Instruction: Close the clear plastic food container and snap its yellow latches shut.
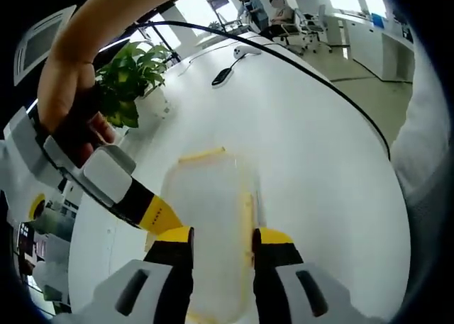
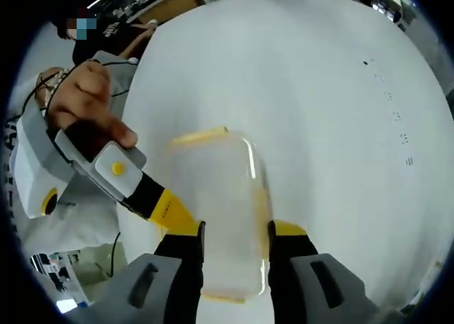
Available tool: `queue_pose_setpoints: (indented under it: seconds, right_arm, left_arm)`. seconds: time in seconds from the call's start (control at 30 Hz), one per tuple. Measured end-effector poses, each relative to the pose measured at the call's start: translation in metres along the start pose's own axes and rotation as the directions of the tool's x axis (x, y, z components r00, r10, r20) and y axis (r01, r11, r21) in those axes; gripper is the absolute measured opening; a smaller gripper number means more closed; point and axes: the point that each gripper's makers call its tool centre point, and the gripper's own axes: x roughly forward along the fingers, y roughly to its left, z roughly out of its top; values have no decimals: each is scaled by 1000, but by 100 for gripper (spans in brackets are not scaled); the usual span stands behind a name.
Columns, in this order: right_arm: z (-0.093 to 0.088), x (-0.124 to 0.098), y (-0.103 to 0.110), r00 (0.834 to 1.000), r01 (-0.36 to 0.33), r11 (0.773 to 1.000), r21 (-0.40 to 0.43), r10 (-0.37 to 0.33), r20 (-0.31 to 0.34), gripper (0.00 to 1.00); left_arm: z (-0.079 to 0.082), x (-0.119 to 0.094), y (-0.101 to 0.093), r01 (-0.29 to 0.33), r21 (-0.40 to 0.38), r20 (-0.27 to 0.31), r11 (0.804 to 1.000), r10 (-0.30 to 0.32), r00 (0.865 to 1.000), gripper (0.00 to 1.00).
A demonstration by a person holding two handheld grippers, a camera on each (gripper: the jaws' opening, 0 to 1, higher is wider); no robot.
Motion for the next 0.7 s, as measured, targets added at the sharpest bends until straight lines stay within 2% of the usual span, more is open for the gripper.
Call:
queue_pose_setpoints:
  seconds: [0.27, 0.4, 0.43, 0.47, 0.5, 0.53, 0.57, 0.6, 0.7]
  right_arm:
    - [2, -5, 4, 997, 32, 999, -14, -31, 69, 32]
    - [2, -8, 3, 993, 57, 998, 11, -58, 104, 33]
    - [1, -9, 2, 992, 67, 996, 51, -72, 107, 33]
    - [1, -10, 1, 990, 79, 996, 40, -83, 110, 35]
    - [1, -11, -1, 987, 111, 994, 15, -112, 119, 39]
    - [-1, -12, -2, 985, 129, 992, 2, -128, 115, 41]
    - [-3, -14, -1, 984, 133, 991, 6, -133, 122, 42]
    - [-5, -15, -1, 983, 139, 990, 4, -139, 121, 42]
    - [-11, -23, -4, 977, 167, 986, 5, -166, 133, 42]
  left_arm:
    - [1, 0, 0, -4, 23, 1, 1000, 4, 1000, 27]
    - [0, -4, 2, -10, -78, 11, 997, 11, 1000, 26]
    - [-1, -5, 3, -13, -79, 11, 997, 14, 1000, 27]
    - [-1, -8, 3, -15, -80, 15, 997, 16, 1000, 28]
    - [2, -10, 2, -5, -83, 28, 997, 7, 1000, 31]
    - [11, -12, -4, 37, -116, 83, 993, -27, 996, 35]
    - [16, -15, -5, 49, -143, 117, 988, -32, 993, 38]
    - [19, -19, 1, 27, -158, 129, 987, -6, 992, 39]
    - [18, -26, 9, -1, -150, 121, 989, 19, 992, 42]
